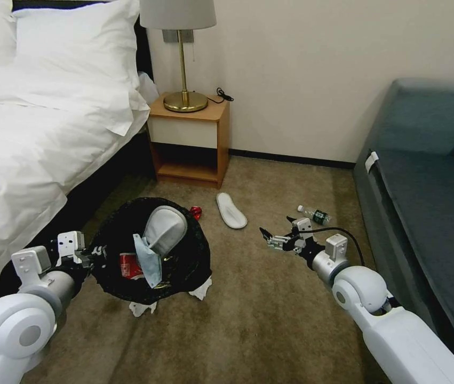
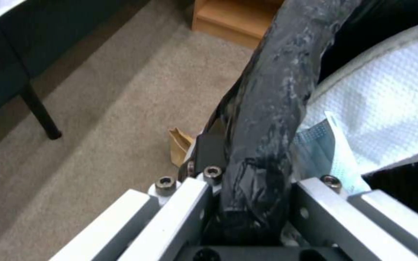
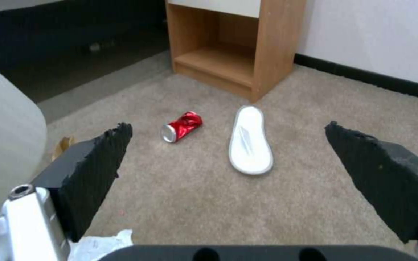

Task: Pick up the trash bin, then pick up the garbage on the floor and place it into the trash bin.

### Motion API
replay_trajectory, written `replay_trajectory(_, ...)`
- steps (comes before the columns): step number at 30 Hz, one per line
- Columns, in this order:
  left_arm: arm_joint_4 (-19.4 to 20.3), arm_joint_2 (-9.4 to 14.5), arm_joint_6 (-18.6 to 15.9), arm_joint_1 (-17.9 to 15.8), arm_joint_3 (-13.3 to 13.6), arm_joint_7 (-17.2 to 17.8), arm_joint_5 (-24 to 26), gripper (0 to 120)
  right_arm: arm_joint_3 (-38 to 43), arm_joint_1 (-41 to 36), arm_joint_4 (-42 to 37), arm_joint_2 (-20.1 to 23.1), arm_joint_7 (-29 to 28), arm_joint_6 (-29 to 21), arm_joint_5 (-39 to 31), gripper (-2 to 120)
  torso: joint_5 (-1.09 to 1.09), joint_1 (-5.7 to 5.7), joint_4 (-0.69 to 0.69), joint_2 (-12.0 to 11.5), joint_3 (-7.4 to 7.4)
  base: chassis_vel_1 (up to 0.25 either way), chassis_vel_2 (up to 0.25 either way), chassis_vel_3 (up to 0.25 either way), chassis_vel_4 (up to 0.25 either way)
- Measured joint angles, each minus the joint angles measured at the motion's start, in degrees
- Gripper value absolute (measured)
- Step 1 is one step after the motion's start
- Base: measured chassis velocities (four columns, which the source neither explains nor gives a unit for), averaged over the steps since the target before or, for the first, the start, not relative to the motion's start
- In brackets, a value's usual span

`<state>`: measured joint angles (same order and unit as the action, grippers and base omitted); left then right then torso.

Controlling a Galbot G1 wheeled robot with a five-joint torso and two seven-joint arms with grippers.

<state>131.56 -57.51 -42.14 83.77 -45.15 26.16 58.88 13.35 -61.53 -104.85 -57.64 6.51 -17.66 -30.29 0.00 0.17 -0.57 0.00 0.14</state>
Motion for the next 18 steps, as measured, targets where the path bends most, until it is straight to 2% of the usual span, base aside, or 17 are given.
replay_trajectory(18,-0.3,-0.3,0.0,-0.1,0.1,-0.8,0.1,2,-0.4,0.2,1.1,-0.2,0.2,0.0,0.5,100,-0.01,0.00,0.00,0.0,0.00,-0.056,0.087,0.084,-0.052)
